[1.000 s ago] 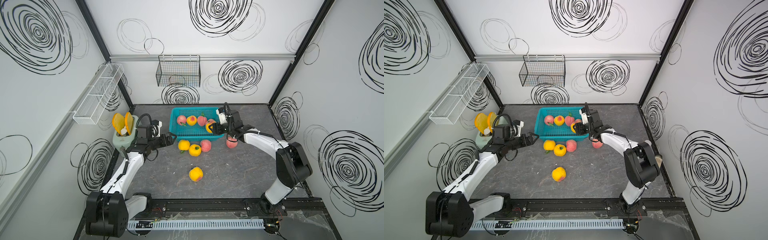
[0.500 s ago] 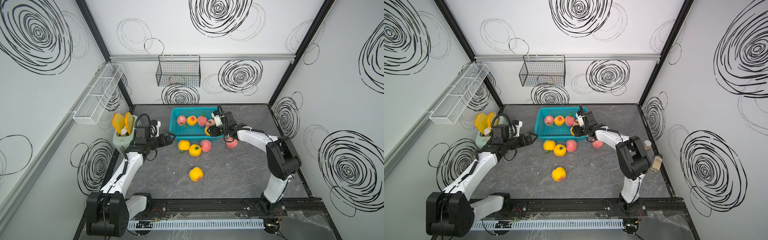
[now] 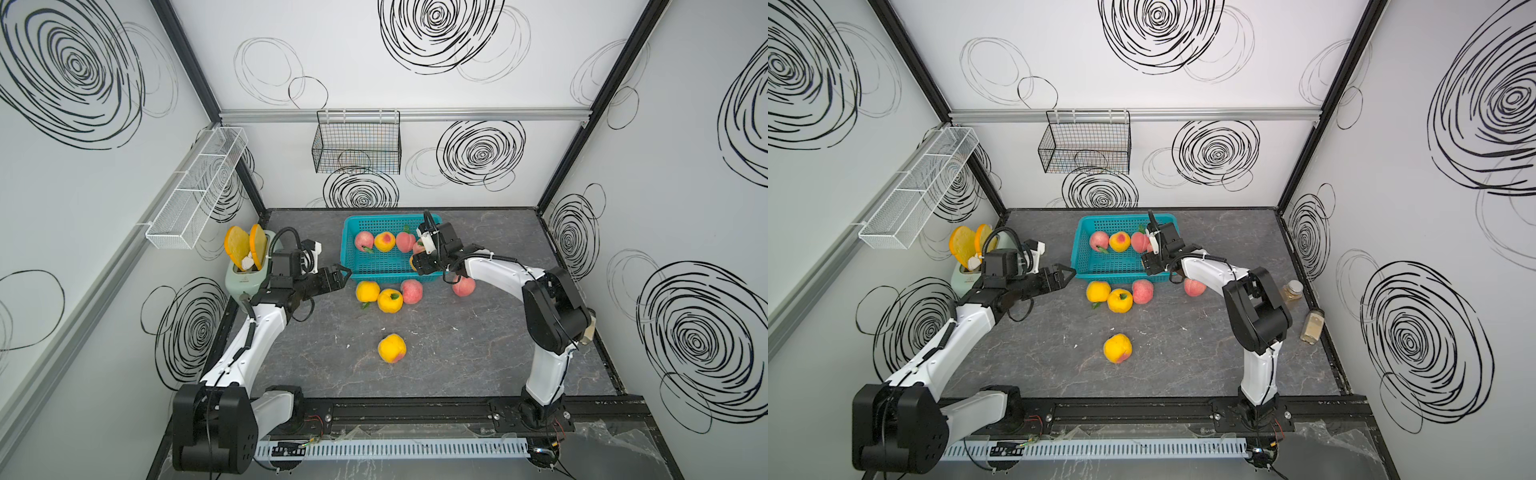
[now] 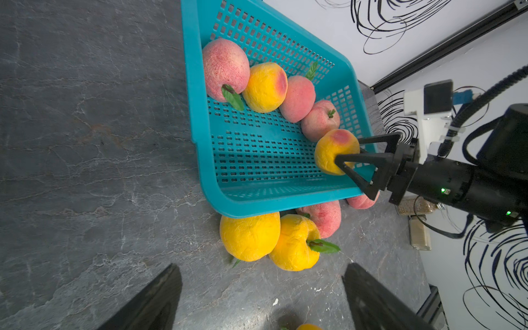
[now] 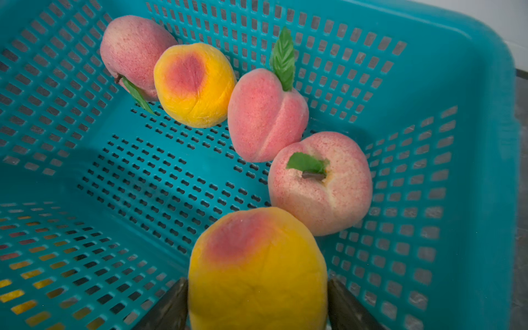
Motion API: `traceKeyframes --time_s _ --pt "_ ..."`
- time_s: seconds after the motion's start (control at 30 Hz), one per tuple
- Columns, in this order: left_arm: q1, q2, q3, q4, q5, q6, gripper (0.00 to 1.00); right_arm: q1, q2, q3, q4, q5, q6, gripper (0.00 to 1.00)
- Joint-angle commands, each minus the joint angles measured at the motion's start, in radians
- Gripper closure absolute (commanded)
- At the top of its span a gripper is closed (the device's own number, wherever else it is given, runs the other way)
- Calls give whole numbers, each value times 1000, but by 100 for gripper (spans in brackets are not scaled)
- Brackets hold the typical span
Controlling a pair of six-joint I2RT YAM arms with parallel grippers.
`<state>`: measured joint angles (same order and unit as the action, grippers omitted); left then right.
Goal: Put the peaches into the basket
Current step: Place the peach in the basket.
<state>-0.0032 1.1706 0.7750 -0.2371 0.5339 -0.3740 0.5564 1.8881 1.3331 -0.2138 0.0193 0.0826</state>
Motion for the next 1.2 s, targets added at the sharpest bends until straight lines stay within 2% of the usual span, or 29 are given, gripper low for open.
traceKeyframes --time_s 0.0,0.3,1.17 --pt "14 -1 -5 22 12 7 8 14 1 7 -51 40 -32 20" --pt "16 -2 -5 22 14 7 8 16 -37 -5 -27 8 -15 16" --pt "19 5 -7 26 23 4 8 18 -148 -74 76 -8 14 16"
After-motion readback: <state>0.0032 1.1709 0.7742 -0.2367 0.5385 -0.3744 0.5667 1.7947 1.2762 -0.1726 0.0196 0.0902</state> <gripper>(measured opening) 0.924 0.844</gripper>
